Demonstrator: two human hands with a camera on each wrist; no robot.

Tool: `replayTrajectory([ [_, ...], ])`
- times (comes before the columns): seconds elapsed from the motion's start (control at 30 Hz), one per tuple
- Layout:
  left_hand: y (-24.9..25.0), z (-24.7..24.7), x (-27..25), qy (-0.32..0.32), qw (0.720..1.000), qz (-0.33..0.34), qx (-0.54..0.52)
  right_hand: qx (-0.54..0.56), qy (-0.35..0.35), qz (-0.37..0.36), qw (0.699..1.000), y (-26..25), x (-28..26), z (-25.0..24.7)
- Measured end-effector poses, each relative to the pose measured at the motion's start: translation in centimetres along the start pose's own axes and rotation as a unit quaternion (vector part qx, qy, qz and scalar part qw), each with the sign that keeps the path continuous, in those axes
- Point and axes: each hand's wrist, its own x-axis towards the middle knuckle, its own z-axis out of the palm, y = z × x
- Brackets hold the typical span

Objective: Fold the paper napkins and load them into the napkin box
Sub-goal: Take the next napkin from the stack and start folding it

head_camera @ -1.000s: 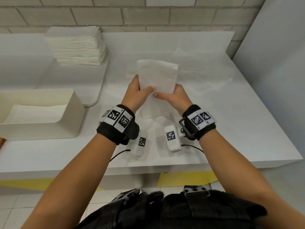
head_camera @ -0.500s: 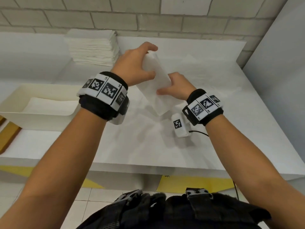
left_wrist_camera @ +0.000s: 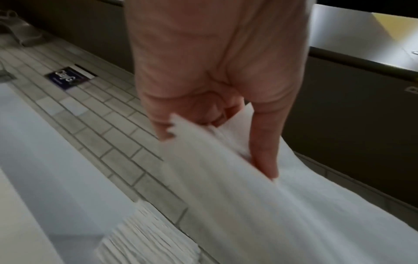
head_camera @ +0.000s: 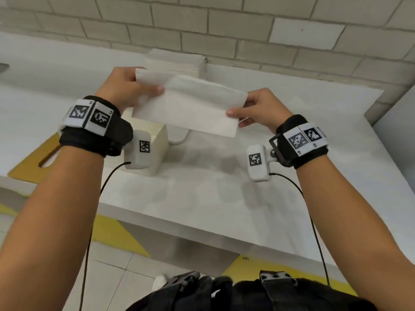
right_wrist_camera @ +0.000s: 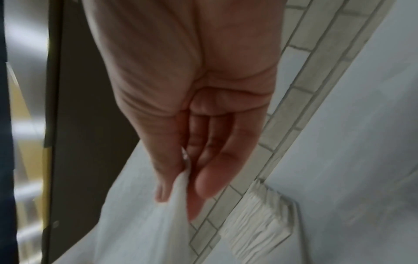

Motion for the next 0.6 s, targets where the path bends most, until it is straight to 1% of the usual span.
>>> replayTrajectory([
  [0.1,-0.8,-3.9,1.4,0.003,1.000,-0.026,0.013,-0.005,-0.024,-0.003,1.000,-2.2,2.5,3.0],
  [0.17,-1.3,-6.5,2.8,0.006,0.995,-0.054,0.081,-0.017,-0.042,0.011,0.999,-3.7,4.4,5.6],
  [0.2,-1.7,-7.8,3.6,0.006,0.987,-0.072,0.144,-0.034,-0.054,0.021,0.998,-4.5,5.4,6.9],
  [0.23,-2.3,-9.0,4.4,-0.001,0.971,-0.088,0.220,-0.058,-0.068,0.033,0.995,-5.2,6.4,8.3],
  [0.3,-3.6,-11.1,6.1,-0.035,0.926,-0.104,0.362,-0.115,-0.104,0.061,0.986,-6.6,8.3,11.3],
  [0.33,-4.2,-11.8,6.7,-0.061,0.904,-0.107,0.410,-0.139,-0.125,0.077,0.979,-7.1,9.1,12.7],
  [0.4,-5.5,-12.6,7.7,-0.122,0.865,-0.111,0.473,-0.182,-0.163,0.116,0.963,-7.6,10.5,15.2],
  [0.47,-6.7,-12.9,8.6,-0.181,0.833,-0.107,0.512,-0.232,-0.191,0.152,0.942,-7.6,11.4,17.1],
  [0.57,-8.6,-12.6,9.9,-0.253,0.788,-0.093,0.554,-0.342,-0.209,0.190,0.896,-7.2,12.0,18.7],
  [0.6,-9.0,-12.3,10.1,-0.273,0.765,-0.087,0.576,-0.360,-0.214,0.203,0.885,-7.2,12.0,19.2],
])
